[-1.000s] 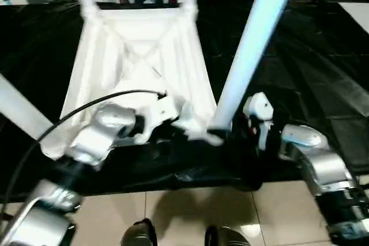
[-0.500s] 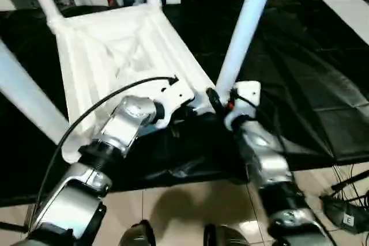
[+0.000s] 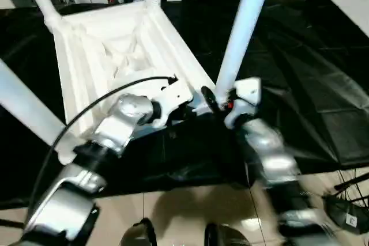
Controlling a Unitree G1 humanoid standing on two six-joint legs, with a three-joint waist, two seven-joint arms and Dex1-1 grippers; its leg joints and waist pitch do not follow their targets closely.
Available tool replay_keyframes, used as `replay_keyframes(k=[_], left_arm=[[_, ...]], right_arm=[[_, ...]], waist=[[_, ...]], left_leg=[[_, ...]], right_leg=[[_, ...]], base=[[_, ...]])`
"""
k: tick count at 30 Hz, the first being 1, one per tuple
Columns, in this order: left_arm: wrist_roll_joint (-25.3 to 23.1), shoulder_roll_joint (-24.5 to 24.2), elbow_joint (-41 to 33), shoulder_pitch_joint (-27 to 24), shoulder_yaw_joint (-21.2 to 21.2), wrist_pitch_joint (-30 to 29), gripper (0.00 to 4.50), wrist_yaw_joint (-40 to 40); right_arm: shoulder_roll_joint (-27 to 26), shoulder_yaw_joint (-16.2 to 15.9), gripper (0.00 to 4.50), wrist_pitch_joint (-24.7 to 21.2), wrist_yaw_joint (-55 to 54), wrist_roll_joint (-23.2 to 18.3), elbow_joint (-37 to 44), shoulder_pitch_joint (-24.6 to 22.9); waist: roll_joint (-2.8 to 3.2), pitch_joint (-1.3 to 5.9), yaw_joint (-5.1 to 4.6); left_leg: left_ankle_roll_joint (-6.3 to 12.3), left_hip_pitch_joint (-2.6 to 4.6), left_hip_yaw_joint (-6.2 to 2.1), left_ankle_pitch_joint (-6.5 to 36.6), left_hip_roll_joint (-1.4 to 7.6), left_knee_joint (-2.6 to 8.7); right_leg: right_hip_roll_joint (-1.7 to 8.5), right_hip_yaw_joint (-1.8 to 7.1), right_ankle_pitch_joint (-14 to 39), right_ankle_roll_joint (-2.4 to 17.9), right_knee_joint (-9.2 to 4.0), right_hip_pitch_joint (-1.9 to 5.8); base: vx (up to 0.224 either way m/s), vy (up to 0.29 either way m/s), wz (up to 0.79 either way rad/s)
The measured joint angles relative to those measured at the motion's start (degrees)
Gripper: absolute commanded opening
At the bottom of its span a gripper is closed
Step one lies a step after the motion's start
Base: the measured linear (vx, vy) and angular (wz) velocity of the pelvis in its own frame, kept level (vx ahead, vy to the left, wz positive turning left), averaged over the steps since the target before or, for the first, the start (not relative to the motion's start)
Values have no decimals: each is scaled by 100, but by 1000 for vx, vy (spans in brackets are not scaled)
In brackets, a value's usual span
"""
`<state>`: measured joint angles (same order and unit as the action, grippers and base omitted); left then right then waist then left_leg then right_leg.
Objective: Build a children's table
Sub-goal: Rotate leg to tighten
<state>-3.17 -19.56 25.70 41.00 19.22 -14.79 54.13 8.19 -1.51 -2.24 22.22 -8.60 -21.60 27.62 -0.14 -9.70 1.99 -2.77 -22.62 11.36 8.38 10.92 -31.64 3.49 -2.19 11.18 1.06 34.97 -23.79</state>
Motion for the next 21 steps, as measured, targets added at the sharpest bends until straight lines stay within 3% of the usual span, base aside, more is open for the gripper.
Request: replay_keyframes(k=[5,11,16,21], left_arm=[[163,-407,-384,-217,-21,50,0,504],[379,-942,-840,-543,-32,130,0,1231],[560,-1124,-1314,-753,119,-53,0,1733],[573,-1128,-1380,-767,182,-124,0,1769]], right_arm=[[1055,-127,384,-575,1874,-558,816,-355],[1737,-535,384,-1025,3202,-856,1087,-745],[1695,-839,384,-958,3513,-750,1147,-639],[1644,-916,384,-941,3651,-723,1143,-476]], waist=[[-5,3,-2],[-9,-1,-12],[-15,-4,55],[-19,-3,70]], left_leg=[[41,-40,-1,-10,9,-23],[45,-41,1,-8,12,-26],[43,-44,10,-9,12,-43],[45,-50,13,-8,9,-72]], right_leg=[[-5,-5,19,-5,-6,-21],[-6,-6,24,2,-5,-26],[1,-5,25,4,-2,-22],[8,3,22,8,5,-16]], base=[[0,0,0],[0,0,0],[0,0,0],[0,0,0]])
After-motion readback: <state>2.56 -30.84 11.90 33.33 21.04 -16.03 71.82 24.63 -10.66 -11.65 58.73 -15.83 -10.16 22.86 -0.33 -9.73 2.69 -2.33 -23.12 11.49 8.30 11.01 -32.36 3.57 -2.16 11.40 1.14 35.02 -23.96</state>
